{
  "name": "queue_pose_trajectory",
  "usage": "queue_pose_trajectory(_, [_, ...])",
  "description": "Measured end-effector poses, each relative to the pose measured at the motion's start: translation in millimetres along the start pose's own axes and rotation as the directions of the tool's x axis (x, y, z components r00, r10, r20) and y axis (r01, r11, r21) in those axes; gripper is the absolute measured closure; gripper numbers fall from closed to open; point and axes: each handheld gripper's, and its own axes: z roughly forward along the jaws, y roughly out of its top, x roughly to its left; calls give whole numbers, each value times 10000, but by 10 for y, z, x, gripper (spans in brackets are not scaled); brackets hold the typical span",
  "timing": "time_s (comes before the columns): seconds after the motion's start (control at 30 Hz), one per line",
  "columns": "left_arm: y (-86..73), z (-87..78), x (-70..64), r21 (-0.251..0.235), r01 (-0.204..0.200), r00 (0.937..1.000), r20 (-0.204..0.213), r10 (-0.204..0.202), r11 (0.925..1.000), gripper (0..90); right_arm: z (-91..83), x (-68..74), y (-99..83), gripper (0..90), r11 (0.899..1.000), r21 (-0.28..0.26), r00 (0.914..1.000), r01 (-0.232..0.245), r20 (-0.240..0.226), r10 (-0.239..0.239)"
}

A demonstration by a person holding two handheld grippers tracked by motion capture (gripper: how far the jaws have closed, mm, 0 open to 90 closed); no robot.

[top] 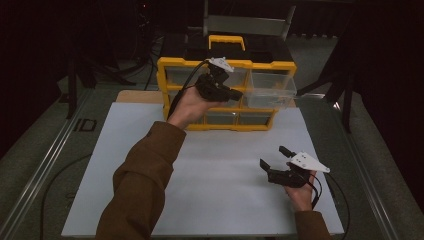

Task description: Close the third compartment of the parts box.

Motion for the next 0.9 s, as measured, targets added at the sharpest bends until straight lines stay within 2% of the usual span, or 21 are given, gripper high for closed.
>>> queue_pose_trajectory(0.13, [12,25,-23,-155,0,10000,91,2,9999,900,-1,-2,1,91,10000,-40,10000,21,-15,-21])
queue_pose_trajectory(0.43, [60,130,-133,-217,-398,9984,385,407,9990,900,0,-1,1,91,10000,-1,10000,-12,7,12])
queue_pose_trajectory(0.5, [72,141,-145,-190,-541,9977,393,549,9984,900,2,-1,0,92,10000,12,10000,1,4,-1])
queue_pose_trajectory(0.9, [119,228,-170,-184,-659,9972,332,665,9977,900,12,-1,-4,92,10000,62,10000,19,4,-19])
